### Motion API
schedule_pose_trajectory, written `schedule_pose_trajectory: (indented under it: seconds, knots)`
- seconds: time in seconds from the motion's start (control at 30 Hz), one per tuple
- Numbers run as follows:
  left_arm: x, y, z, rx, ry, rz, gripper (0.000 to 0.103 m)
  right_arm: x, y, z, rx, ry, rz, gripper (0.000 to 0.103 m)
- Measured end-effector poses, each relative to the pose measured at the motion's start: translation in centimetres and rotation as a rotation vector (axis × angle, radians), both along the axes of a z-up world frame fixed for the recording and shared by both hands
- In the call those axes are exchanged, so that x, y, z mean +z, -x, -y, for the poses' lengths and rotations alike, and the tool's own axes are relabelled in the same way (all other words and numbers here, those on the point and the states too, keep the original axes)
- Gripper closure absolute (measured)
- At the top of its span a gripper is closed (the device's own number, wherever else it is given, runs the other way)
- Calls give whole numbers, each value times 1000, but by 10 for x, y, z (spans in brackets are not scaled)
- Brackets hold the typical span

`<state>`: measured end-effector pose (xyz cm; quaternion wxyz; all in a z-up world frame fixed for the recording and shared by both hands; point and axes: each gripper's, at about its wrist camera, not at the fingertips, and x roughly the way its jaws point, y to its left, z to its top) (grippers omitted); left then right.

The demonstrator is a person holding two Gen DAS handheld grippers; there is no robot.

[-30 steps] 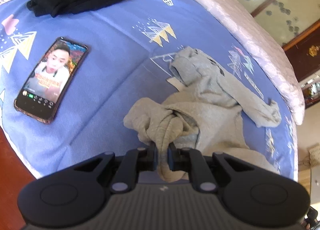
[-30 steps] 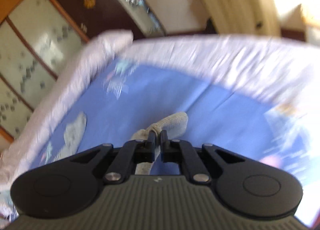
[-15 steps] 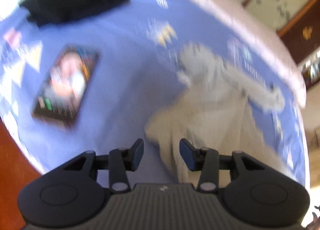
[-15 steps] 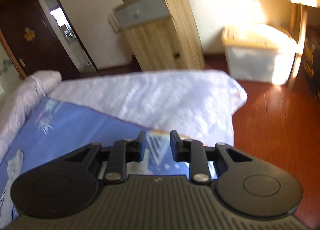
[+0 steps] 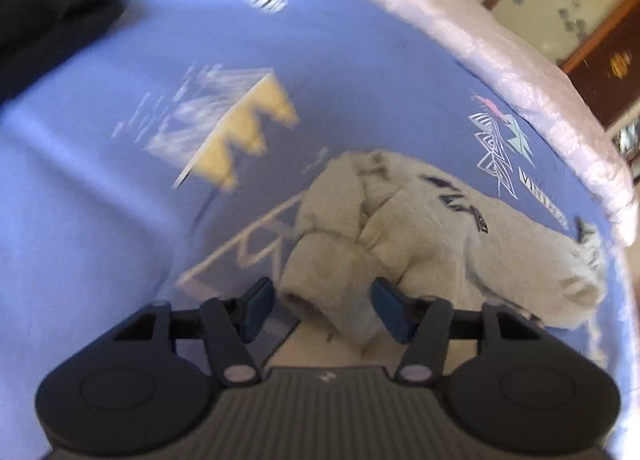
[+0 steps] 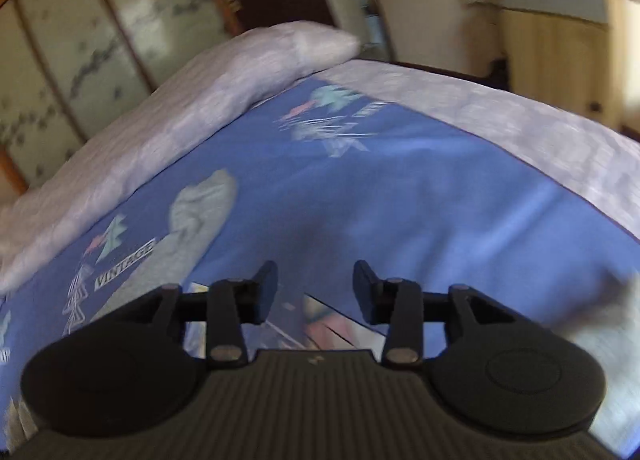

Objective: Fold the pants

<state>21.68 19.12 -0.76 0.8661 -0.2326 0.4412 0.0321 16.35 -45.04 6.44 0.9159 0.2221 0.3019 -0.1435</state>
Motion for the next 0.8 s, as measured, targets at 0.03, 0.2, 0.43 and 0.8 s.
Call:
schedule_pose_trajectory:
  seconds: [0.03,0.2,0.43,0.8]
  knots:
    - [0,-2,6,-43,-10,1,93,0,-23,-6,33,20,-6,57]
    - [33,4,-7,-18,-192,44,95,-17,-146,-18,149,17,-33,56]
    - [55,27,-83,204,-182,-18,95,-66,-234,-11,38,-77,-51,54]
    - [30,29,-46,193,-335,-66,95,-97,-306,-26,67,-93,-92,97]
